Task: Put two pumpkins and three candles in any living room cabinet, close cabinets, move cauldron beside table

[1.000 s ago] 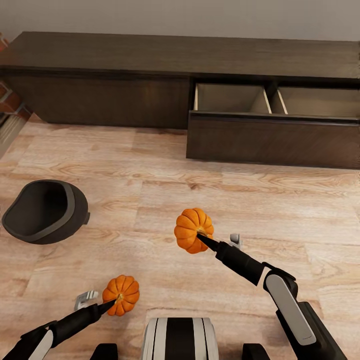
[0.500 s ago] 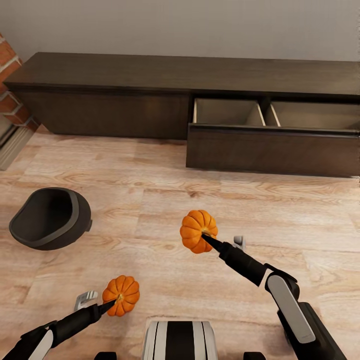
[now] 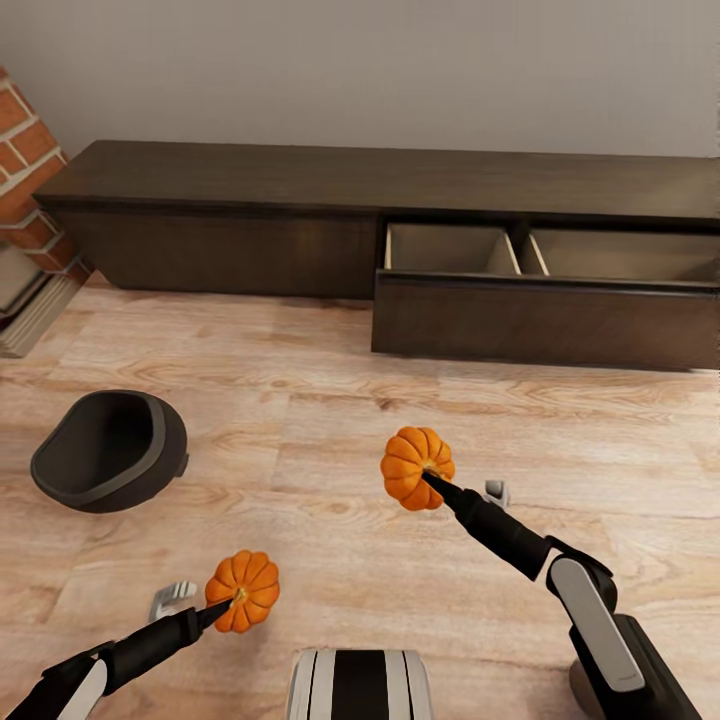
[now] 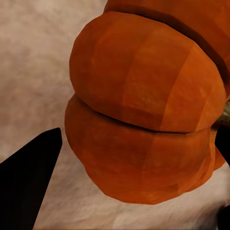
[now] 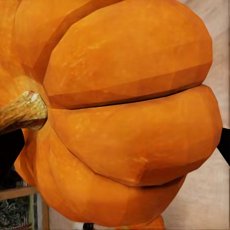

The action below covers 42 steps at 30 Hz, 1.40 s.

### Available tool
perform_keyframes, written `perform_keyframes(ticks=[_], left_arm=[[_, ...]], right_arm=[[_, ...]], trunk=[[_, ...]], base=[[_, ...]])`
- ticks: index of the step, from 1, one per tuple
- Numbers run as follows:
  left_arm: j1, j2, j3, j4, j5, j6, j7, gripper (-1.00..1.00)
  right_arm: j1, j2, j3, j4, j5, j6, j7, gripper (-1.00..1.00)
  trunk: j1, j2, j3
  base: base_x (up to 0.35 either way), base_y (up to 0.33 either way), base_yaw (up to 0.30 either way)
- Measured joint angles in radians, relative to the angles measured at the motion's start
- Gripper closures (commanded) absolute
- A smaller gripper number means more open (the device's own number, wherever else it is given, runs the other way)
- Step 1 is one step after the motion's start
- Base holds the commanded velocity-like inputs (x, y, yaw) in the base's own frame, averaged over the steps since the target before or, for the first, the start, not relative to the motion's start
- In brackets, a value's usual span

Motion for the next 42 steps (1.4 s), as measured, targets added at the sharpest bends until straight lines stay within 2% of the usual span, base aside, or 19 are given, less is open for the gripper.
perform_keyframes(ticks=[9, 14, 16, 19, 22, 23, 26, 29, 31, 33, 36, 39, 42], left_arm=[[0.000, 0.000, 0.000, 0.000, 0.001, 0.001, -0.002, 1.00], [0.000, 0.000, 0.001, 0.000, 0.006, 0.002, -0.006, 1.00], [0.000, 0.000, 0.000, -0.001, 0.016, 0.008, -0.045, 1.00], [0.000, 0.002, -0.001, -0.001, 0.019, 0.030, -0.135, 1.00], [0.000, 0.007, 0.000, -0.004, 0.019, 0.054, -0.178, 1.00], [0.000, 0.008, 0.000, -0.013, 0.021, 0.070, -0.190, 1.00], [0.000, 0.009, -0.002, -0.083, 0.022, 0.192, -0.263, 1.00], [0.000, 0.011, 0.001, -0.119, 0.019, 0.286, -0.316, 1.00], [0.000, 0.011, 0.004, -0.134, 0.016, 0.359, -0.324, 1.00], [0.000, 0.013, 0.004, -0.205, 0.019, 0.432, -0.328, 1.00], [0.000, 0.032, 0.003, -0.267, 0.014, 0.509, -0.329, 1.00], [0.000, 0.048, 0.003, -0.305, 0.015, 0.602, -0.329, 1.00], [0.000, 0.073, 0.005, -0.319, 0.019, 0.700, -0.329, 1.00]], right_arm=[[0.000, 0.003, -0.027, 0.085, 0.004, -0.042, 0.003, 1.00], [0.000, 0.002, -0.029, 0.096, -0.001, -0.046, 0.004, 1.00], [0.000, 0.005, -0.028, 0.096, -0.002, -0.046, 0.004, 1.00], [0.000, 0.008, -0.028, 0.096, -0.001, -0.047, 0.004, 1.00], [0.000, 0.010, -0.027, 0.096, -0.001, -0.047, 0.003, 1.00], [0.000, 0.010, -0.027, 0.096, -0.001, -0.047, 0.003, 1.00], [0.000, 0.012, -0.027, 0.096, 0.002, -0.048, -0.001, 1.00], [0.000, 0.013, -0.027, 0.096, 0.002, -0.049, -0.007, 1.00], [0.000, 0.011, -0.029, 0.095, 0.000, -0.048, -0.006, 1.00], [-0.001, 0.005, -0.051, 0.094, -0.001, -0.047, -0.007, 1.00], [-0.001, 0.005, -0.097, 0.094, -0.002, -0.037, -0.010, 1.00], [-0.001, 0.002, -0.111, 0.090, -0.005, -0.014, -0.011, 1.00], [-0.001, 0.002, -0.118, 0.064, -0.008, 0.056, -0.013, 1.00]], trunk=[[-0.004, 0.002, 0.035], [-0.006, 0.003, 0.054], [-0.007, 0.004, 0.062], [-0.009, 0.004, 0.074], [-0.010, 0.005, 0.085], [-0.010, 0.005, 0.089], [-0.012, 0.006, 0.101], [-0.013, 0.007, 0.112], [-0.014, 0.007, 0.120], [-0.015, 0.008, 0.128], [-0.016, 0.008, 0.139], [-0.018, 0.009, 0.151], [-0.019, 0.010, 0.163]], base=[[0.000, 0.000, 0.000], [0.000, 0.000, 0.000], [0.000, 0.000, 0.000], [0.000, 0.000, 0.000], [0.000, 0.000, 0.000], [0.000, 0.000, 0.000], [0.000, 0.000, 0.000], [0.000, 0.000, 0.000], [0.000, 0.000, 0.000], [0.000, 0.000, 0.000], [0.000, 0.000, 0.000], [0.000, 0.000, 0.000], [0.000, 0.000, 0.000]])
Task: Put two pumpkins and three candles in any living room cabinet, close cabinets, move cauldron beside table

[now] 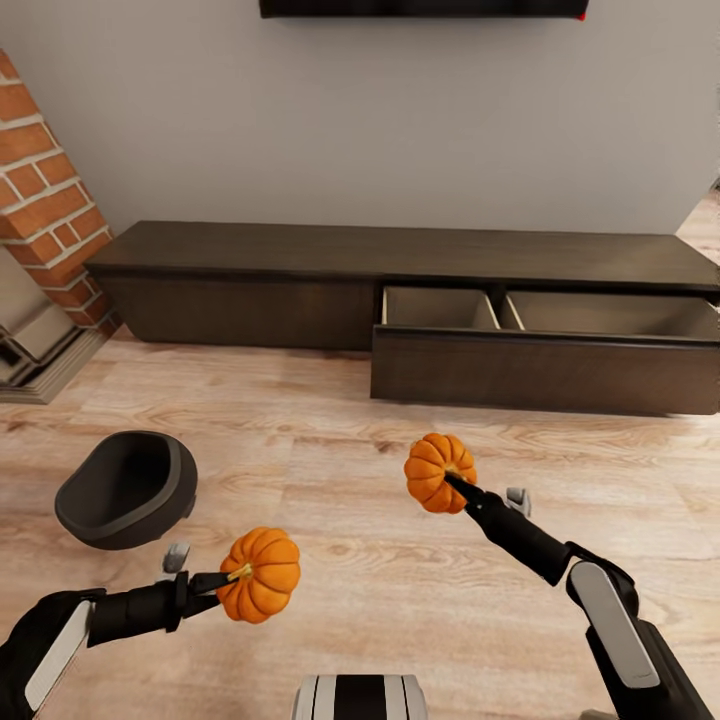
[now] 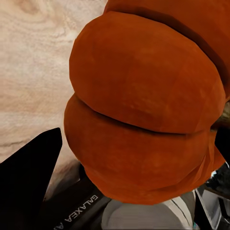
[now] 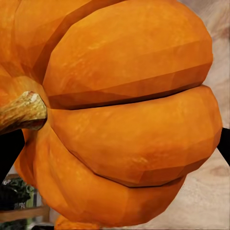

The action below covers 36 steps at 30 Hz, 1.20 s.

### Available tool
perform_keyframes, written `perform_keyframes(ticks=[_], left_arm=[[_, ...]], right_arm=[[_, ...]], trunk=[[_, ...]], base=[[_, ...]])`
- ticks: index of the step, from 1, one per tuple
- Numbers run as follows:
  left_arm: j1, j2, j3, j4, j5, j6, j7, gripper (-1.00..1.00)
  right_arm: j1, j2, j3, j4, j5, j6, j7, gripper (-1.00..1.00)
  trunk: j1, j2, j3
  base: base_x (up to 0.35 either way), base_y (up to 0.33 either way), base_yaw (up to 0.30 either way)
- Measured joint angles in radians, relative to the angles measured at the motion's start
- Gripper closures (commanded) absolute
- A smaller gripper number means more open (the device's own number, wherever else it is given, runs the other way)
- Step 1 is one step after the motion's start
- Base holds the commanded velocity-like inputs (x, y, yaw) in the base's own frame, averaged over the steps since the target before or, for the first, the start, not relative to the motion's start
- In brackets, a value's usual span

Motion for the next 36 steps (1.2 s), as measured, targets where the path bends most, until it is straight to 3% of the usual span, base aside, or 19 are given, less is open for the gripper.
perform_keyframes(ticks=[2, 5, 8, 14, 23, 36], left_arm=[[0.000, 0.004, 0.004, -0.001, 0.002, 0.023, 0.001, 1.00], [0.000, 0.005, 0.006, -0.016, 0.007, 0.037, -0.006, 1.00], [0.000, 0.007, 0.007, -0.024, 0.005, 0.037, -0.011, 1.00], [0.000, 0.004, 0.008, -0.028, 0.003, 0.037, -0.013, 1.00], [0.000, 0.006, 0.006, -0.028, -0.001, 0.036, -0.081, 1.00], [0.000, 0.008, 0.006, -0.028, 0.003, 0.038, -0.097, 1.00]], right_arm=[[0.000, 0.004, -0.001, -0.023, 0.002, 0.020, -0.017, 1.00], [0.000, 0.008, -0.001, -0.053, 0.013, 0.030, -0.162, 1.00], [0.000, 0.010, 0.007, -0.059, -0.007, 0.034, -0.217, 1.00], [0.000, 0.011, 0.003, -0.053, -0.007, 0.095, -0.227, 1.00], [0.000, 0.026, 0.009, -0.049, -0.001, 0.085, -0.232, 1.00], [0.000, 0.027, 0.007, -0.050, -0.003, 0.091, -0.237, 1.00]], trunk=[[-0.001, 0.000, 0.008], [-0.002, 0.001, 0.019], [-0.004, 0.002, 0.031], [-0.006, 0.003, 0.054], [-0.010, 0.005, 0.089], [-0.016, 0.008, 0.139]], base=[[0.000, 0.000, 0.000], [0.000, 0.000, 0.000], [0.000, 0.000, 0.000], [0.000, 0.000, 0.000], [-0.179, 0.000, 0.000], [-0.008, 0.000, 0.000]])
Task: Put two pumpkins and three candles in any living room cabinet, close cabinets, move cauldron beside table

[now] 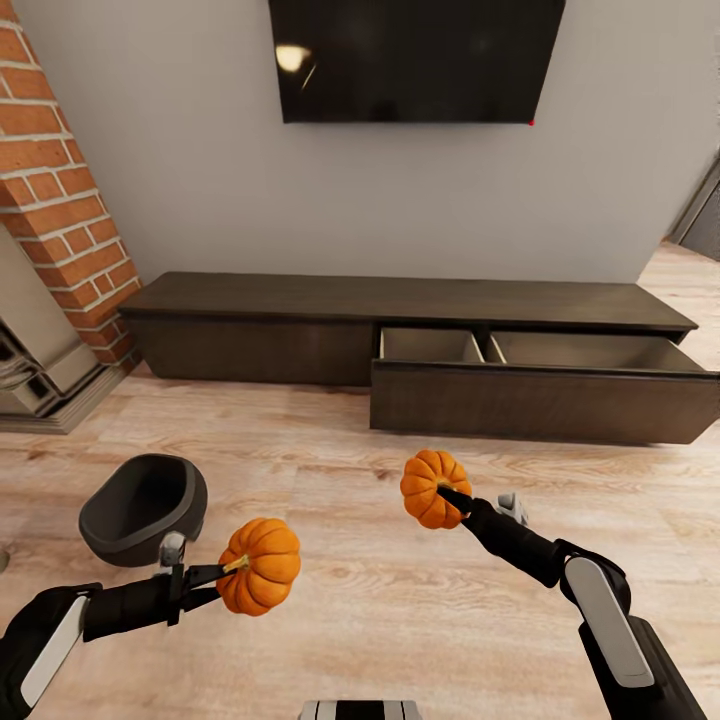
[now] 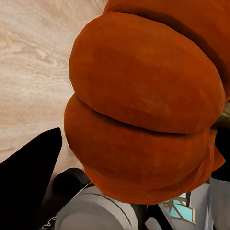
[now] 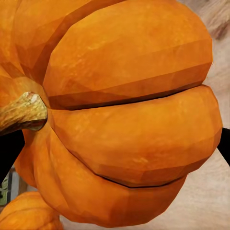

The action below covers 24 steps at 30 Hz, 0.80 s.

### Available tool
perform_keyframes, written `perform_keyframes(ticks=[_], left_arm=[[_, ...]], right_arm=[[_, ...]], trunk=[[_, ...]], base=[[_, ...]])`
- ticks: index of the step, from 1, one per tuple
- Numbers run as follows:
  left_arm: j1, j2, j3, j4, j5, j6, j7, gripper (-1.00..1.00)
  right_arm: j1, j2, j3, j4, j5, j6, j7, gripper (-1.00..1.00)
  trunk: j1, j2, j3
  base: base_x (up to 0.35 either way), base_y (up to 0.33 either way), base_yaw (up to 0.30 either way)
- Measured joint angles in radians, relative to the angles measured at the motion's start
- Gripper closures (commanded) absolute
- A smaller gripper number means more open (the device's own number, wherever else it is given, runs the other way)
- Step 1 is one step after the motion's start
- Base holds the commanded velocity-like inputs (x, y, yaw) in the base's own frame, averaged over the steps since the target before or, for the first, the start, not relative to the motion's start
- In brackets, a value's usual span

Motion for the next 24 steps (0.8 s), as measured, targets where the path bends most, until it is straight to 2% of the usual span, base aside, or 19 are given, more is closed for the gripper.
perform_keyframes(ticks=[17, 24], left_arm=[[0.000, 0.000, 0.000, 0.000, 0.000, -0.001, -0.003, 1.00], [0.000, 0.000, 0.000, 0.001, -0.001, -0.002, -0.003, 1.00]], right_arm=[[0.000, 0.000, 0.001, 0.000, -0.005, -0.003, 0.002, 1.00], [0.000, 0.000, 0.001, 0.000, -0.003, -0.001, 0.001, 1.00]], trunk=[[-0.008, 0.004, 0.066], [-0.008, 0.004, 0.066]], base=[[0.000, 0.000, 0.000], [0.000, 0.000, 0.000]])
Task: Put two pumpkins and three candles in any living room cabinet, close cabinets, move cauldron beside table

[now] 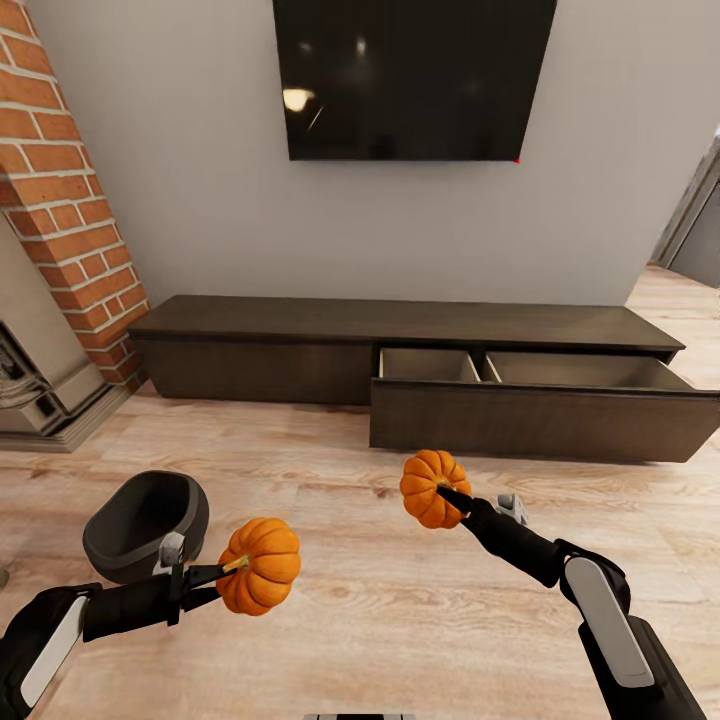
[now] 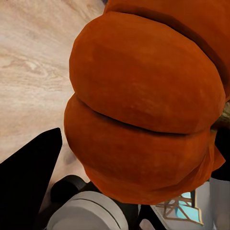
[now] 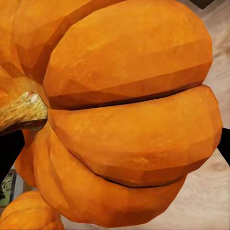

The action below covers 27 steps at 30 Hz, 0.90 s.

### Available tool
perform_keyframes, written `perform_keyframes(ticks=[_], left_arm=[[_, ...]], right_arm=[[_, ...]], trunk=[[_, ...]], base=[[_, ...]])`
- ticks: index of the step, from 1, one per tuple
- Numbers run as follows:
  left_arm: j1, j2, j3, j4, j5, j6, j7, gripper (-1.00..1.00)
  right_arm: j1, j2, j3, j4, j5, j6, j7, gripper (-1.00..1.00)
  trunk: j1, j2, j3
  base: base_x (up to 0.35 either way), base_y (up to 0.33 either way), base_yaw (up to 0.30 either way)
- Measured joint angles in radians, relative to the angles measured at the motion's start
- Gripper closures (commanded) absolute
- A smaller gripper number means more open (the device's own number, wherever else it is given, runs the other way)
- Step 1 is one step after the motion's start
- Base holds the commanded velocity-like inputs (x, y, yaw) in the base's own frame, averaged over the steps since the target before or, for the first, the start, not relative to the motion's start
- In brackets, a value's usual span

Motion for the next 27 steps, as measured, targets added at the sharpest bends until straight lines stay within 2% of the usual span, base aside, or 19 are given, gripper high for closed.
perform_keyframes(ticks=[11, 15, 23, 27], left_arm=[[0.000, 0.000, 0.000, 0.000, 0.001, 0.001, 0.000, 1.00], [0.000, 0.000, 0.000, -0.001, 0.002, 0.001, 0.000, 1.00], [0.000, 0.001, 0.002, 0.000, 0.003, 0.001, -0.001, 1.00], [0.000, 0.002, 0.002, 0.000, 0.004, 0.001, -0.018, 1.00]], right_arm=[[0.000, 0.000, -0.002, 0.000, -0.002, 0.000, 0.002, 1.00], [0.000, 0.000, -0.002, -0.004, -0.002, 0.000, 0.002, 1.00], [0.000, 0.000, -0.006, -0.007, -0.002, 0.001, 0.002, 1.00], [0.000, 0.000, -0.006, -0.006, -0.001, 0.001, 0.003, 1.00]], trunk=[[-0.005, 0.003, 0.042], [-0.020, 0.030, 0.055], [-0.050, 0.086, 0.080], [-0.051, 0.086, 0.075]], base=[[0.000, 0.000, 0.000], [-0.023, 0.000, 0.000], [-0.207, 0.000, -0.006], [-0.034, 0.000, -0.057]])
